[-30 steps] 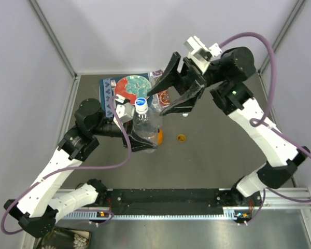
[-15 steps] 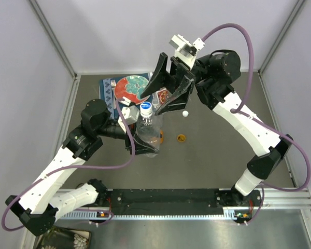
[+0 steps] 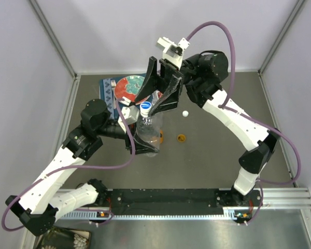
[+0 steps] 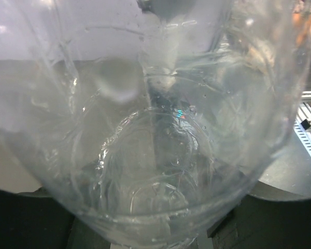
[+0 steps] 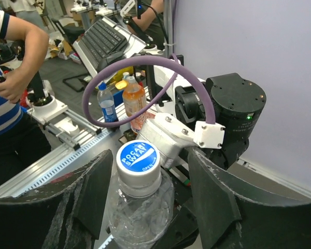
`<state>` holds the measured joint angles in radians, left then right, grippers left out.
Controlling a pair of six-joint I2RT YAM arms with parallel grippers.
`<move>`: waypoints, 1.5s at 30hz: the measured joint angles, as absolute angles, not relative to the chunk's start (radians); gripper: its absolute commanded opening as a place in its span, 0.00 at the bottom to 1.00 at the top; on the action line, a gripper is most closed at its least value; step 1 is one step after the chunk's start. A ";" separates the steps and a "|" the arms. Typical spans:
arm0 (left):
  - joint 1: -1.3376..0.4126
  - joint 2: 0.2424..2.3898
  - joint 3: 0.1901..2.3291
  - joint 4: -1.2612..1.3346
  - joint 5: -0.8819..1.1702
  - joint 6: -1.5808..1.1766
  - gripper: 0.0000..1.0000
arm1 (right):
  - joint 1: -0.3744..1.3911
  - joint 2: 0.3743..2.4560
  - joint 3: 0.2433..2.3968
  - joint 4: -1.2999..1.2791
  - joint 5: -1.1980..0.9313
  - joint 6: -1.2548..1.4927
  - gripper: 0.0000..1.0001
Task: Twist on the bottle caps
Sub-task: Screw the bottle cap onto the plastic bottle.
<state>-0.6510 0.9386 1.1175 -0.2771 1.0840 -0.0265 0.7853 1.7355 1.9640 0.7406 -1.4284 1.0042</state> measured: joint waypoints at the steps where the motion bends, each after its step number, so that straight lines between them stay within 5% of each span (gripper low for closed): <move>1: -0.651 0.939 1.118 -0.277 1.084 -0.025 0.31 | 0.785 1.740 1.965 0.752 -1.428 1.018 0.57; 18: -0.654 0.925 1.114 -0.297 1.013 0.030 0.27 | 0.790 1.755 1.966 0.888 -1.447 1.149 0.16; 36: -0.635 0.914 1.114 -0.319 0.840 -0.039 0.19 | 0.743 1.729 1.838 0.920 -1.341 1.110 0.00; 40: -0.632 0.919 1.123 -0.339 0.786 -0.059 0.19 | 0.722 1.689 1.789 0.812 -1.307 0.995 0.00; 45: -0.628 0.921 1.132 -0.369 0.646 -0.044 0.19 | 0.710 1.602 1.806 0.290 -1.207 0.549 0.00</move>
<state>-0.6281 0.9211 1.1324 -0.3691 0.6464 -0.0441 0.7097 1.6016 1.8065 0.2897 -1.2068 0.5488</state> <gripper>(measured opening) 0.612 0.324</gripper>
